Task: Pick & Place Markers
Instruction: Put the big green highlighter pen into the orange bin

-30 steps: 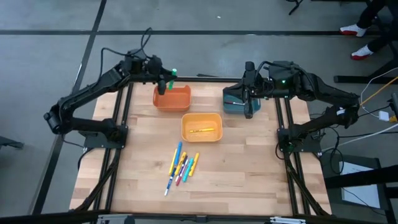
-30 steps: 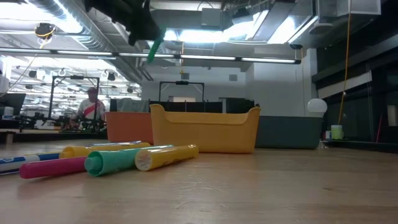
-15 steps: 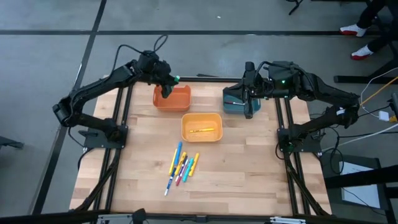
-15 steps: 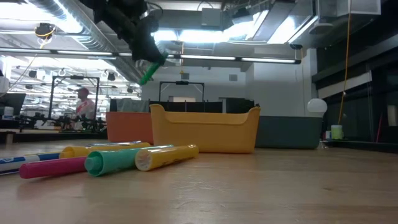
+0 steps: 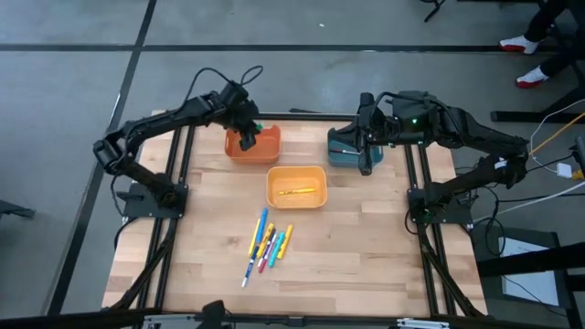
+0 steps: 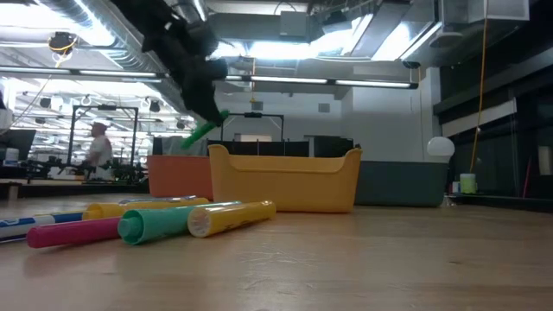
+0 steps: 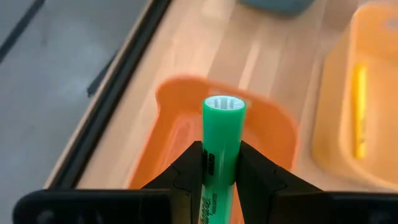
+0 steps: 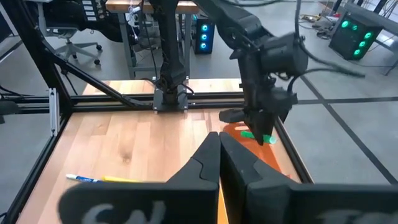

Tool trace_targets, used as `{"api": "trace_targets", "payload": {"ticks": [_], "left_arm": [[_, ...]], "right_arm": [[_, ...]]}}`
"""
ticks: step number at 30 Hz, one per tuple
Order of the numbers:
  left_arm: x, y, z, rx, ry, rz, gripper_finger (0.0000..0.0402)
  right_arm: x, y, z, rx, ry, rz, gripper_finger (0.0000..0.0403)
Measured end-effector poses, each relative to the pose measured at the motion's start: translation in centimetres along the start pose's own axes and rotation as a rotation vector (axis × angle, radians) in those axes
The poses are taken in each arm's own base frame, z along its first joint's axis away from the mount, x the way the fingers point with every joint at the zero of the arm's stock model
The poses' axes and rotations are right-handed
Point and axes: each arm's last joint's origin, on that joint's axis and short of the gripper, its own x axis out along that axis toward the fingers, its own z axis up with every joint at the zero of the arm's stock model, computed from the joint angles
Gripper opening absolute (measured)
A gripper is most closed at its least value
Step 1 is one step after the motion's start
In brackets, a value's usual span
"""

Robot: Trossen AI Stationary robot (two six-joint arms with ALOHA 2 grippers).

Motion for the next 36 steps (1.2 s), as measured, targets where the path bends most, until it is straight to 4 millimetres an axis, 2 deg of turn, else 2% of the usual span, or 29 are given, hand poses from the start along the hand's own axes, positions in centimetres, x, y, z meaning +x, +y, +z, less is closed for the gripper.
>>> {"api": "trace_targets", "payload": {"ticks": [13,21,31,36], "left_arm": [[4.3,0.6,-2.1,0.072,0.251,0.002,0.0067],[6.3,0.8,-2.8,0.09,0.319,-0.01,0.0067],[7.4,0.7,-3.1,0.122,0.348,-0.014,0.0067],[7.4,0.6,-3.1,0.126,0.348,-0.013,0.0082]], "right_arm": [[0.0,0.0,0.0,0.0,0.002,0.0,0.0002],[0.0,0.0,0.0,0.0,0.002,0.0,0.0002],[0.0,0.0,0.0,0.008,0.002,0.0,0.0002],[0.0,0.0,0.0,0.012,0.002,0.0,0.0002]]}}
